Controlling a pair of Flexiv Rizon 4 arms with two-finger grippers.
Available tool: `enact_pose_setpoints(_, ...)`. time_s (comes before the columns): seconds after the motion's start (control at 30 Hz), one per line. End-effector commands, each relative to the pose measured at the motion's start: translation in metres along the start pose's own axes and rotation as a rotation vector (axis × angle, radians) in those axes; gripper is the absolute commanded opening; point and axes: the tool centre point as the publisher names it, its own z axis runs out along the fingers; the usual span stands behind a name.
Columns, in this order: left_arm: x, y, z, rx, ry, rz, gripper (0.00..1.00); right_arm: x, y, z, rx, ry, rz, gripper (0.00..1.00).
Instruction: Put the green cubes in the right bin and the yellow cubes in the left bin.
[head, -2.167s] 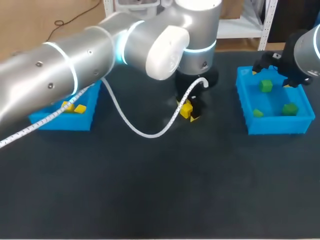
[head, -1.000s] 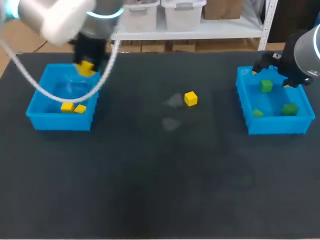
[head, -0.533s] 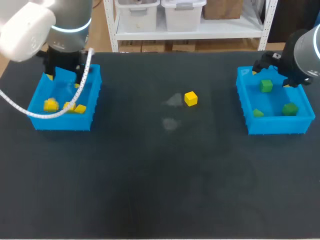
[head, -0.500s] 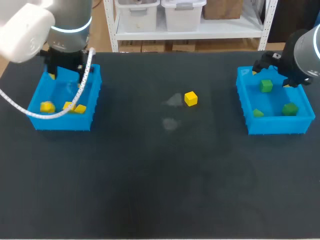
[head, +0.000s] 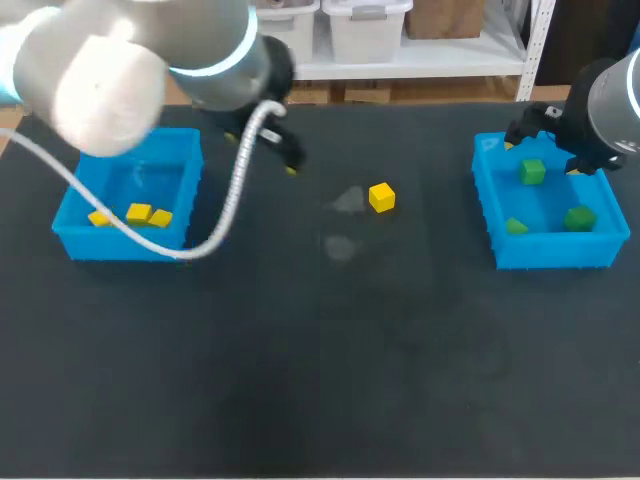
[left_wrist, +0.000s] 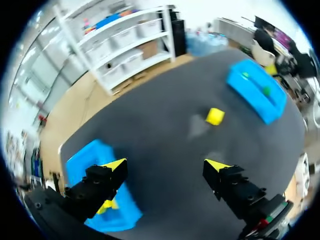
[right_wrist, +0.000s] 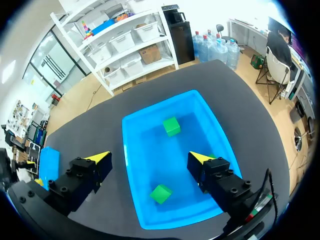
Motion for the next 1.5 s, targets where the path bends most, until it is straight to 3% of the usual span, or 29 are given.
enact_pose_setpoints(0.03, -0.034, -0.033, 0.036, 0.144, 0.052, 0.21, 1.0, 0.001, 0.0, 0.001, -0.001, -0.008, 0.001, 1.0)
enact_pose_setpoints(0.27, -0.06, -0.081, 0.071, 0.198, 0.093, 0.292, 1.0, 0.001, 0.0, 0.001, -0.001, -0.008, 0.001, 1.0)
enact_pose_setpoints(0.43, -0.067, -0.103, 0.095, 0.201, 0.13, 0.332, 1.0, 0.001, 0.0, 0.001, -0.001, -0.008, 0.001, 1.0)
enact_pose_setpoints(1.0, -0.073, -0.118, 0.141, 0.167, 0.211, 0.363, 1.0, 0.001, 0.0, 0.001, -0.001, -0.008, 0.001, 1.0)
enact_pose_setpoints(1.03, -0.073, -0.118, 0.143, 0.165, 0.216, 0.367, 0.96, 0.001, 0.0, 0.001, -0.001, -0.008, 0.001, 1.0)
enact_pose_setpoints(1.07, -0.072, -0.118, 0.143, 0.161, 0.22, 0.373, 0.37, 0.001, 0.0, 0.001, -0.001, -0.008, 0.001, 1.0)
enact_pose_setpoints(1.1, -0.072, -0.118, 0.144, 0.16, 0.22, 0.374, 0.02, 0.001, 0.0, 0.001, -0.001, -0.008, 0.001, 1.0)
enact_pose_setpoints(1.33, -0.064, -0.118, 0.143, 0.136, 0.216, 0.391, 0.0, 0.001, 0.0, 0.001, -0.001, -0.008, 0.001, 1.0)
enact_pose_setpoints(1.5, -0.06, -0.107, 0.126, 0.113, 0.185, 0.39, 0.0, 0.001, 0.0, 0.001, -0.001, -0.008, 0.001, 1.0)
